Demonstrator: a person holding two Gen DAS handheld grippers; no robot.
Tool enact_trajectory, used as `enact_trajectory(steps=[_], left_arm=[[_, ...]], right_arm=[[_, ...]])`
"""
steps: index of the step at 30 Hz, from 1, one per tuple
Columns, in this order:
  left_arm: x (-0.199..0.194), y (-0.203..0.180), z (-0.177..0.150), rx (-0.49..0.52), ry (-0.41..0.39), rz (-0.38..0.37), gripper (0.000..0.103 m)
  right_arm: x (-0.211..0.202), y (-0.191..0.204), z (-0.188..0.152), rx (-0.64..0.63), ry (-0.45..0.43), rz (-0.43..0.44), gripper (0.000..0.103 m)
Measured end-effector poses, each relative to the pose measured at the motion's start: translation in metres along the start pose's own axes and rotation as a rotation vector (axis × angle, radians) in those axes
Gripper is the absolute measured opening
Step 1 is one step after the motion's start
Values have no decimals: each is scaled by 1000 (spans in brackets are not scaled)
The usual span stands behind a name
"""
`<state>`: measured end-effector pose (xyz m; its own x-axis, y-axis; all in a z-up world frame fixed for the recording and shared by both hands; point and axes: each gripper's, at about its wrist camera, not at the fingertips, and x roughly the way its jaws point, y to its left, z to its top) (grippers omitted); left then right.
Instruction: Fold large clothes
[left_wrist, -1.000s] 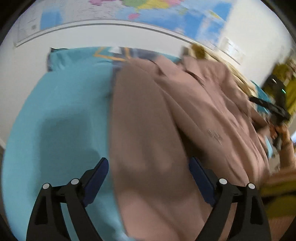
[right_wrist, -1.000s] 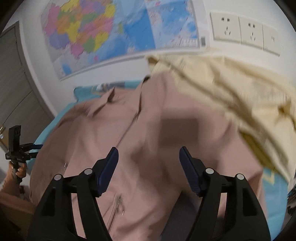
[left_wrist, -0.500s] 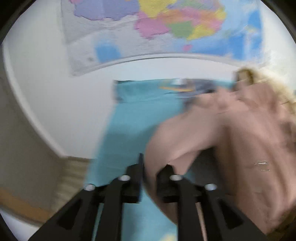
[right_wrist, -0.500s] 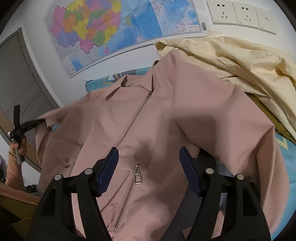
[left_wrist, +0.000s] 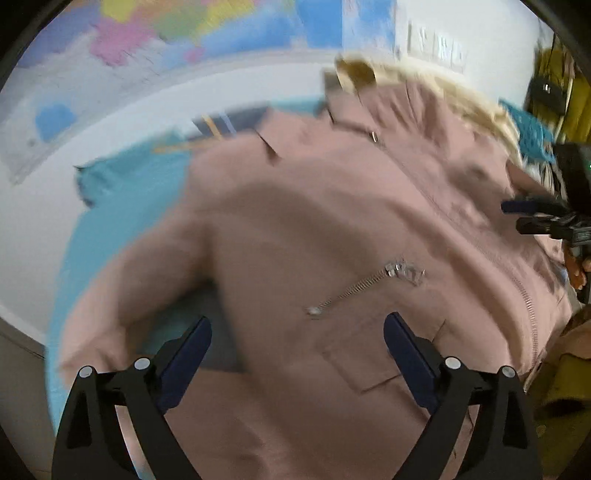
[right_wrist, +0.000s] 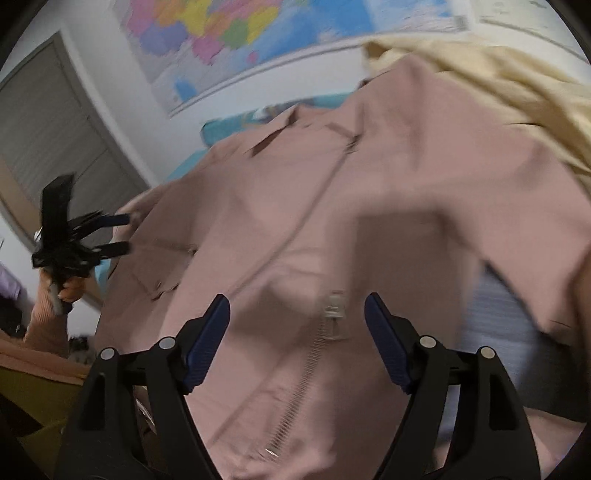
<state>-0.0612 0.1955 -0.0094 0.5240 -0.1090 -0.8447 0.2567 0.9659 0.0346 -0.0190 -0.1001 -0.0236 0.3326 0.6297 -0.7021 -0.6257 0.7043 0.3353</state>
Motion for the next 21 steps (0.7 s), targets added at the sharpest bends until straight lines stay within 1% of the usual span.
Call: enact_trajectory(steps=[1, 2, 3, 4, 5, 6, 7, 8, 9, 10, 11, 12, 15, 18, 19, 20, 21], left_arm=[[15, -1, 2, -10, 31, 2, 85], [25, 1, 4, -27, 53, -6, 76], [35, 3, 6, -48, 77, -18, 72], [44, 6, 10, -70, 83, -27, 70], [43, 8, 11, -74, 57, -26, 65], [44, 12, 13, -76, 41, -28, 60], [43, 13, 17, -86, 36, -34, 48], [43, 15, 22, -98, 29, -23, 37], [42, 17, 24, -103, 22, -6, 32], [41, 21, 28, -112, 12, 22, 24], [40, 29, 35, -132, 4, 42, 22], [39, 36, 40, -148, 1, 48, 21], [35, 52, 55, -200, -31, 78, 21], [29, 67, 68, -231, -61, 89, 21], [27, 71, 69, -234, -62, 102, 22], [26, 73, 71, -239, -63, 115, 32], [25, 73, 70, -234, -63, 104, 40]], right_arm=[[7, 4, 1, -14, 17, 1, 77], [17, 8, 3, -30, 41, -13, 76], [29, 11, 4, -45, 79, -26, 63], [39, 12, 5, -55, 103, -31, 48], [42, 11, 8, -58, 102, -53, 23], [43, 10, 11, -55, 105, -54, 6], [41, 8, 14, -45, 98, -43, 3], [38, 6, 17, -38, 85, -36, 2], [34, 5, 21, -42, 68, -41, 2], [30, 2, 25, -36, 42, -55, 2], [29, 0, 29, -30, 30, -63, 2], [27, -2, 32, -28, 13, -72, 1], [24, -16, 50, 22, -63, -92, 1], [33, -31, 61, 87, -92, -84, 1], [38, -36, 64, 90, -92, -100, 1], [43, -39, 65, 95, -86, -110, 1], [49, -45, 66, 119, -73, -104, 1]])
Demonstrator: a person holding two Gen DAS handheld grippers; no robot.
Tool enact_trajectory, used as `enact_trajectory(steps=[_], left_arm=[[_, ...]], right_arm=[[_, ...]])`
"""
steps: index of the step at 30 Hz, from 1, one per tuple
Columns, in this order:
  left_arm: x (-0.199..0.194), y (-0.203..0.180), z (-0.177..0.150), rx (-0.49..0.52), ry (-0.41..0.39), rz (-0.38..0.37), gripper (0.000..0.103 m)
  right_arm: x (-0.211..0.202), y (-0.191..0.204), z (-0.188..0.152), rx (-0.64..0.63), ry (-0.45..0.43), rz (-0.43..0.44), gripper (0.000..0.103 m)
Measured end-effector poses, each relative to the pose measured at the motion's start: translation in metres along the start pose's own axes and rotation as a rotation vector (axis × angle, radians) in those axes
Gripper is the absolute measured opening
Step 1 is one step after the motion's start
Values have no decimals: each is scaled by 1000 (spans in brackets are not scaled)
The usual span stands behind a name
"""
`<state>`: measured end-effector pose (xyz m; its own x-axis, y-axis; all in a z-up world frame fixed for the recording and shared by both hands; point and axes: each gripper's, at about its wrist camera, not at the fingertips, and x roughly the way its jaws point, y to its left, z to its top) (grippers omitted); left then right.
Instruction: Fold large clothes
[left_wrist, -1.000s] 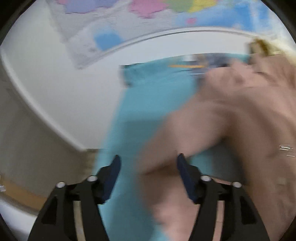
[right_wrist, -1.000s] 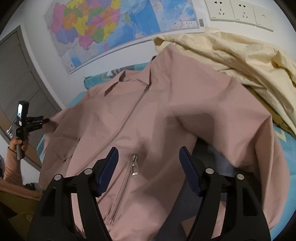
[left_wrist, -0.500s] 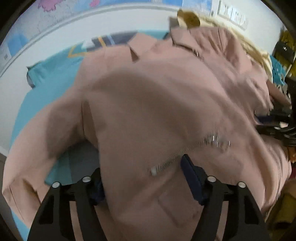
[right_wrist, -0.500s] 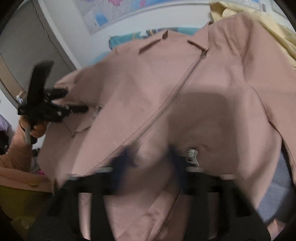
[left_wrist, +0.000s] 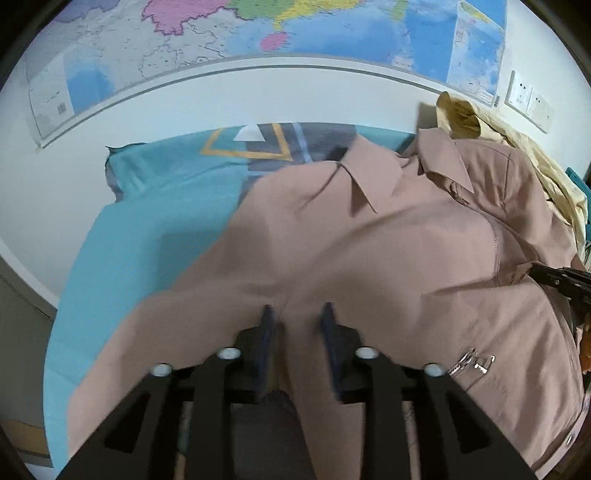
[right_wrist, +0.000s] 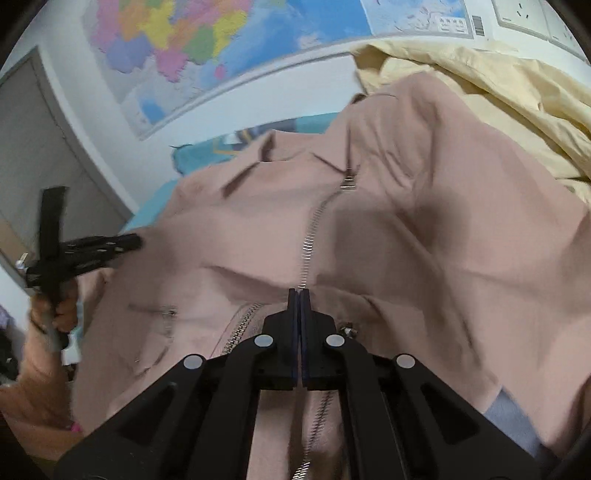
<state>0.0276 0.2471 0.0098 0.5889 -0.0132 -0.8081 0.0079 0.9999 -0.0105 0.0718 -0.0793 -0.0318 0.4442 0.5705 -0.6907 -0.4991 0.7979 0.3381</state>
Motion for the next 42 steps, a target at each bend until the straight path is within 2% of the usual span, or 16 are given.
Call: enact_trajectory(steps=[1, 4, 6, 8, 10, 17, 20, 22, 24, 26, 27, 29, 31, 36, 41, 42], left_arm=[[-2, -1, -2, 6, 3, -8, 53], [-11, -6, -24, 54, 23, -89, 63], [-14, -11, -40, 71, 67, -154, 82], [-22, -18, -63, 108, 89, -175, 83], [-26, -23, -87, 121, 129, -202, 89], [-41, -26, -126, 105, 107, -308, 96], [-39, -26, -128, 99, 100, -321, 96], [-37, -35, -128, 125, 84, -279, 96], [-32, -50, -127, 146, 65, -218, 92], [-30, -57, -123, 150, 44, -145, 57], [-29, -59, -120, 148, 41, -101, 46], [-35, -52, -110, 102, 34, -57, 8], [-44, -32, -101, 26, 40, -114, 5], [-78, -2, -88, -47, 23, -162, 4], [-47, -15, -89, -2, 81, -104, 19], [-39, -18, -90, 6, 93, -77, 26]], right_arm=[[3, -3, -1, 1, 7, -6, 1], [0, -6, -3, 4, 6, -15, 1], [0, 1, -6, -25, 31, -27, 4], [-8, 6, -12, -54, 36, -29, 13], [-25, 4, -17, -46, 11, -32, 43], [-105, -29, -69, 51, -33, -46, 74], [-112, -40, -101, 92, 40, -52, 74], [-109, -44, -125, 126, 91, -12, 74], [-107, -38, -131, 110, 58, 3, 74], [-102, -34, -131, 124, 64, 79, 44], [-99, -35, -132, 146, 79, 128, 2], [-102, -32, -132, 170, 74, 159, 3], [-130, -34, -129, 218, 12, 253, 3], [-202, -30, -135, 217, -111, 236, 3], [-164, -46, -150, 258, 36, 91, 12], [-153, -46, -151, 241, 70, -16, 20]])
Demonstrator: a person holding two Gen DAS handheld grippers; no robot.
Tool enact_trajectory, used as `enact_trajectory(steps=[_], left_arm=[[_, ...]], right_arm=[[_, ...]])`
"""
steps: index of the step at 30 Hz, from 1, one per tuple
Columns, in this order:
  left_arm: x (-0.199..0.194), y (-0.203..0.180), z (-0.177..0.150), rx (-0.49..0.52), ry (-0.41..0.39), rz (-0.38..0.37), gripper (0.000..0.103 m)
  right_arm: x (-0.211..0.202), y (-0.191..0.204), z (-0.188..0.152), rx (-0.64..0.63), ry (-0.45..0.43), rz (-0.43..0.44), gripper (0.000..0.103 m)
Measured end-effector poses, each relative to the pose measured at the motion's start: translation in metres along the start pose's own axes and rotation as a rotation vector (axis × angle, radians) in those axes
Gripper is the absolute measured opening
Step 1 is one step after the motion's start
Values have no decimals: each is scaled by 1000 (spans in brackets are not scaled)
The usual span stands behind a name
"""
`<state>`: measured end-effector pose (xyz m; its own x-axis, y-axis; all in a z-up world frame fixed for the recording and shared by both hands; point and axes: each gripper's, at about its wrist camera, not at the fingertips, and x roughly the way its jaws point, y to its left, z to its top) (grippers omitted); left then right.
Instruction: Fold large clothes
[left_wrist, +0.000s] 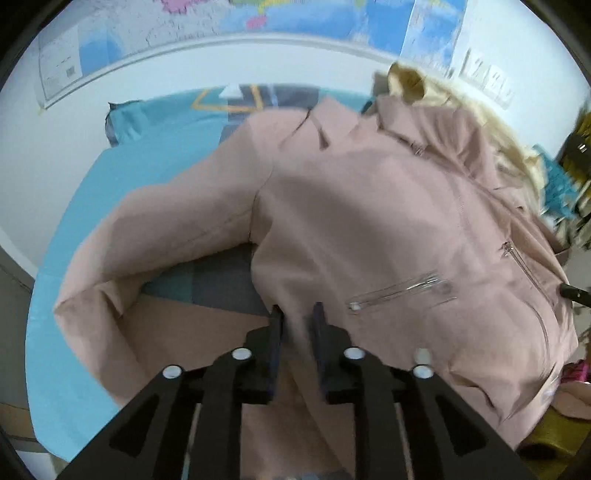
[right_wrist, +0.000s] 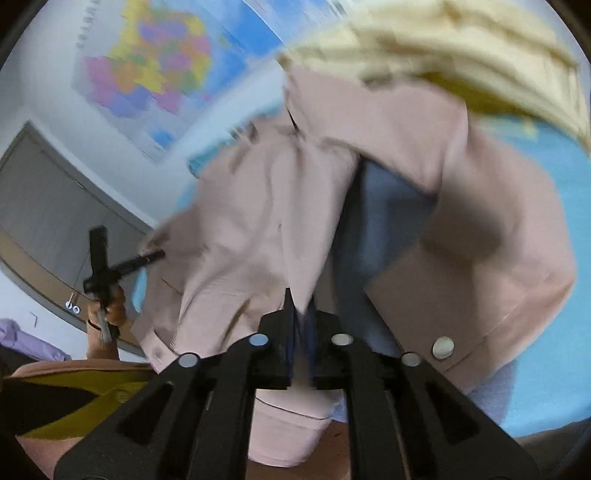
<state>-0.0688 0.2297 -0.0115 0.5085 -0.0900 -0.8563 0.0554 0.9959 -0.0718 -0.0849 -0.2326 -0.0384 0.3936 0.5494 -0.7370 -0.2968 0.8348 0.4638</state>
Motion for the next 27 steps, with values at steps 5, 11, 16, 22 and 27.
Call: enact_trajectory(steps=[5, 11, 16, 22, 27], left_arm=[[12, 3, 5, 23, -4, 53, 70], [33, -4, 32, 25, 15, -4, 80], [63, -14, 48, 59, 14, 103, 46], [70, 8, 71, -11, 14, 82, 30], [77, 15, 86, -19, 13, 69, 27]], right_arm=[[-17, 23, 16, -123, -99, -121, 51], [5, 81, 45, -333, -169, -70, 63], [79, 113, 81, -476, -93, -131, 72], [166, 121, 128, -530, 62, -187, 52], [170, 126, 154, -487, 52, -175, 7]])
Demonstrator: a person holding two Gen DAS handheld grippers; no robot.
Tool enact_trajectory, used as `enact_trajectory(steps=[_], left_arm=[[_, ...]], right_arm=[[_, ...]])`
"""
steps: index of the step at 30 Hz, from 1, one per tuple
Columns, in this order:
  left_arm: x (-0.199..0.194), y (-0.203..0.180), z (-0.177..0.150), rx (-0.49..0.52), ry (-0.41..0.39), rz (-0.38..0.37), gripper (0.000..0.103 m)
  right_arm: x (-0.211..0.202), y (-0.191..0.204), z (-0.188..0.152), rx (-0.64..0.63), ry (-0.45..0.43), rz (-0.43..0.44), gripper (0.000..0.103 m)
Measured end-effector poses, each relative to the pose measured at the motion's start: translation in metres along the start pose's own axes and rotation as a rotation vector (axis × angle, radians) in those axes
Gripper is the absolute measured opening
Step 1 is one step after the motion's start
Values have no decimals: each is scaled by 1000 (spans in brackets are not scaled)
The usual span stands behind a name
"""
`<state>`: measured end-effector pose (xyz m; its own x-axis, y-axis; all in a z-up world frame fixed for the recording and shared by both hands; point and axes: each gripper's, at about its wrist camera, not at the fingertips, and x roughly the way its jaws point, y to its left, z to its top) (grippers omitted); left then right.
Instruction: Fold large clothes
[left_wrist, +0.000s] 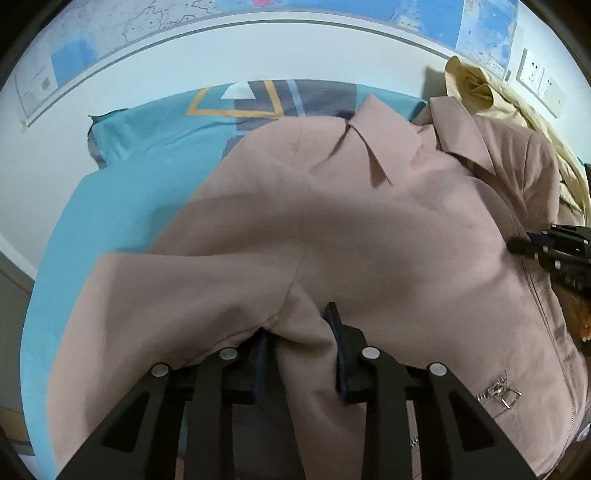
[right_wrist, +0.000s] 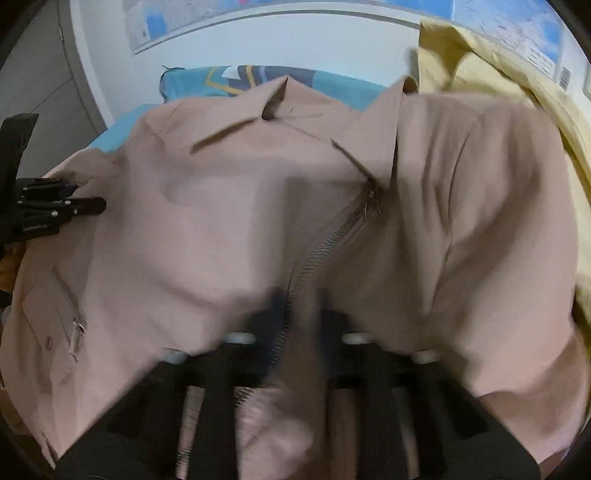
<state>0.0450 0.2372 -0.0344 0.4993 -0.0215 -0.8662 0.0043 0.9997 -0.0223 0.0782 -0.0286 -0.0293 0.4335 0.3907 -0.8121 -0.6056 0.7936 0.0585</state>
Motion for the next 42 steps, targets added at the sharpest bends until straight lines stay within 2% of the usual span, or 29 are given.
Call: enact_trajectory(steps=[3, 5, 7, 8, 9, 11, 13, 15, 16, 17, 18, 19, 21, 24, 26, 27, 28, 29, 31, 33, 35, 39, 42], left_arm=[[1, 7, 14, -9, -16, 26, 28], [4, 17, 22, -33, -16, 27, 32], [8, 24, 27, -51, -8, 6, 35], [9, 25, 27, -51, -1, 5, 36], [9, 24, 26, -44, 1, 15, 40], [4, 23, 20, -36, -15, 22, 57], [-7, 18, 9, -8, -26, -3, 62], [-18, 15, -4, 15, -27, -39, 64], [-23, 13, -9, 22, -32, -44, 69], [-32, 13, -18, 27, -48, -58, 72], [-39, 12, -27, 31, -56, -82, 79], [-45, 12, -39, 37, -51, -115, 84], [-52, 8, -56, 45, -42, -151, 84], [-62, -2, -84, 93, -34, -165, 85], [-66, -4, -99, 88, -22, -199, 90], [-68, -3, -106, 74, -14, -243, 91], [-69, -1, -113, 59, -10, -290, 91], [-71, 0, -120, 56, -10, -323, 91], [-75, 2, -131, 51, -25, -369, 92], [-85, 4, -143, 38, -55, -393, 92], [-96, -2, -158, 70, -83, -405, 92], [-110, -32, -188, 203, -103, -389, 92], [-103, -56, -200, 303, -125, -270, 92]], right_arm=[[-10, -10, 17, 58, -77, 0, 6], [-10, -17, 22, 94, -113, 2, 6], [1, -21, 26, 116, -111, -12, 6], [4, -27, 26, 150, -101, 10, 6], [5, -31, 28, 167, -109, 18, 6], [3, -37, 33, 169, -130, -14, 6], [6, -44, 41, 189, -148, -37, 6], [13, -48, 41, 209, -127, -20, 6], [14, -44, 38, 195, -111, -9, 7], [15, -37, 33, 155, -77, 0, 8], [14, -32, 29, 126, -60, -12, 15], [9, -26, 23, 89, -62, -36, 28], [-6, -24, 13, 58, -85, -53, 53], [-42, -36, -5, 85, -115, -34, 55], [-70, -47, -22, 117, -136, -20, 70], [-93, -56, -39, 136, -159, -4, 75], [-101, -60, -45, 150, -164, 11, 77], [-118, -69, -65, 183, -158, 36, 79], [-133, -78, -89, 236, -144, 77, 84], [-149, -85, -123, 280, -132, 112, 84], [-161, -83, -154, 311, -133, 121, 84], [-164, -67, -184, 362, -138, 166, 87], [-160, -57, -198, 367, -134, 195, 87]])
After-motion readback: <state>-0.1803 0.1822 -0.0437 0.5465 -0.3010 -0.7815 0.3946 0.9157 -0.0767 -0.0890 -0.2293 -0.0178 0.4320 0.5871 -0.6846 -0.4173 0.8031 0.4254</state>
